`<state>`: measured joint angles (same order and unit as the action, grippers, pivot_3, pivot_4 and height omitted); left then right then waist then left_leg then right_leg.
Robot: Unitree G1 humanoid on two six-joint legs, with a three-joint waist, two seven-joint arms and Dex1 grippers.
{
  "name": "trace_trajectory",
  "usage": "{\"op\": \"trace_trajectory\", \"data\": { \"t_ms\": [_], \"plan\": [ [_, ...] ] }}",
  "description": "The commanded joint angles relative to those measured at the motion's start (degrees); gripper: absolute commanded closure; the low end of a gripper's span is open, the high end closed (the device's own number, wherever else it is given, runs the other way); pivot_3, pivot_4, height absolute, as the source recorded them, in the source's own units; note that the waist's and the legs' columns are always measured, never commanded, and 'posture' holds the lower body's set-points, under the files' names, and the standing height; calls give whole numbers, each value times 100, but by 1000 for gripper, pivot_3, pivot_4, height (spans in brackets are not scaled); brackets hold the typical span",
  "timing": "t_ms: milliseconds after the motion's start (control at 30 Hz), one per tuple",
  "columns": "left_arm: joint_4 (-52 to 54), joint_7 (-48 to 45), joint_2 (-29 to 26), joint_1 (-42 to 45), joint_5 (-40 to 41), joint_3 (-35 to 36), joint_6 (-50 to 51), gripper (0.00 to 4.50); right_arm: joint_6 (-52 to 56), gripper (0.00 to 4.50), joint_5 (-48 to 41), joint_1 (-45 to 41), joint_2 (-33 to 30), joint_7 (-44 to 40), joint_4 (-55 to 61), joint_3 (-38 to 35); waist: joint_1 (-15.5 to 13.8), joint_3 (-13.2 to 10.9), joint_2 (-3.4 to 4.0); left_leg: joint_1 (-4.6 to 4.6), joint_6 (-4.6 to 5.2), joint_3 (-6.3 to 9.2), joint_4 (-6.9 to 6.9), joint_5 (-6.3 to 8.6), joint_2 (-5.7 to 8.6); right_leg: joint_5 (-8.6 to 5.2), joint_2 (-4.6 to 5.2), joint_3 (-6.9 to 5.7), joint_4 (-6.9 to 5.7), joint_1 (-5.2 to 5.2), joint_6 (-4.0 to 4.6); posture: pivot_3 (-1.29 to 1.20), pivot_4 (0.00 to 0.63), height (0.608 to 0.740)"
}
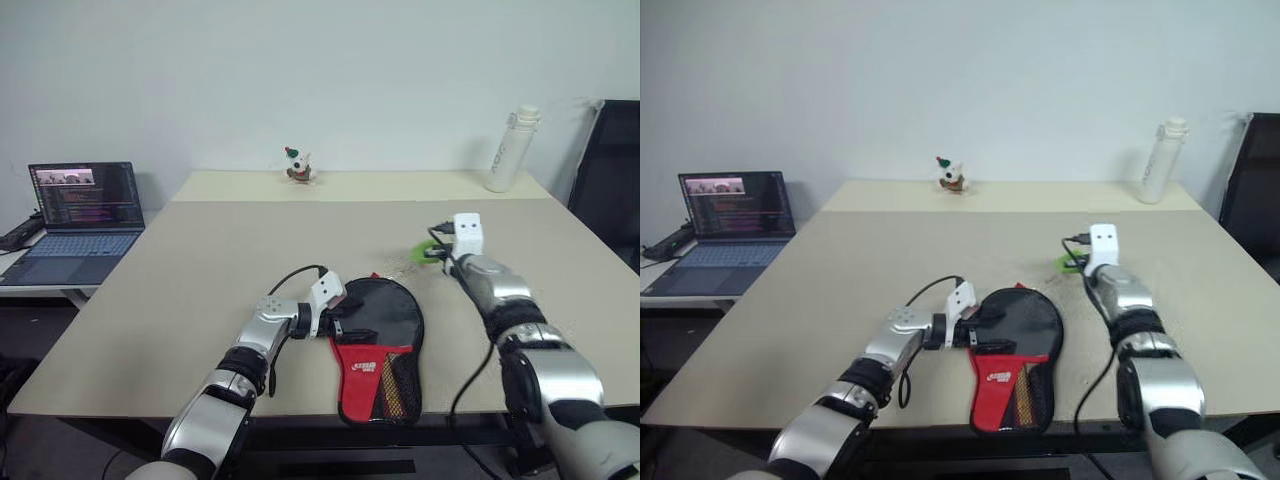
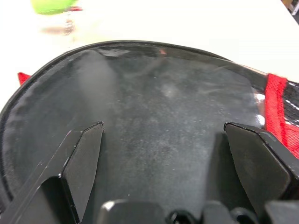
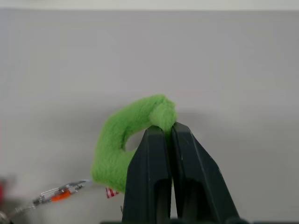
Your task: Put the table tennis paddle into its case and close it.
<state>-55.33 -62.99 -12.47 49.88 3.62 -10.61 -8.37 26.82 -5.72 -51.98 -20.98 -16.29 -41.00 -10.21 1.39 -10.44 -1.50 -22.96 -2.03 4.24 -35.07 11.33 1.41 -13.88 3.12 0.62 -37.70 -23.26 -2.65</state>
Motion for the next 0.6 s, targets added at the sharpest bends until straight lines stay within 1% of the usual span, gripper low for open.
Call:
{"op": "trace_trajectory", "data": {
  "t_ms": [33,100,167,300,433,533,600],
  "plan": [
    [-305,163,71,65,-161,20,-65,0,1396,4463,-287,663,-470,-8,2402,-282,-11,-2,8,-1,0,4,-1,0,0,-1,2,-3,0,1,-2,0,150,740],
    [-387,189,86,108,-173,40,-117,0,1974,4463,-444,947,-514,58,3131,-365,-3,-1,11,-3,0,5,-1,0,1,-3,2,-5,2,1,-5,0,150,740],
    [-502,272,145,189,-209,55,-173,0,2928,4463,-707,1551,-619,3,4376,-482,-20,-1,11,-1,1,4,-2,-1,4,-3,1,-8,1,1,-6,0,150,740],
    [-654,352,215,276,-272,93,-266,0,4467,4463,-1280,2230,-563,-66,6027,-705,-55,-1,11,-3,1,13,-5,-1,3,-5,-2,-19,7,7,-7,0,150,740],
    [-734,389,258,303,-321,115,-330,0,5716,4463,-1875,2704,-579,-336,7187,-863,-73,-1,11,-3,1,14,-5,-1,0,-5,0,-18,8,7,-8,0,150,740],
    [-767,423,279,310,-354,131,-364,0,6340,4463,-2177,2981,-701,-561,7688,-1030,-110,-1,10,-3,1,16,-5,-1,0,-5,-1,-21,12,8,-8,0,150,740],
    [-780,437,289,311,-367,139,-378,0,6535,4463,-2383,3182,-809,-701,7920,-1144,-128,-1,10,-6,1,16,-5,-1,0,-5,-1,-22,17,9,-9,0,150,740]
  ]
}}
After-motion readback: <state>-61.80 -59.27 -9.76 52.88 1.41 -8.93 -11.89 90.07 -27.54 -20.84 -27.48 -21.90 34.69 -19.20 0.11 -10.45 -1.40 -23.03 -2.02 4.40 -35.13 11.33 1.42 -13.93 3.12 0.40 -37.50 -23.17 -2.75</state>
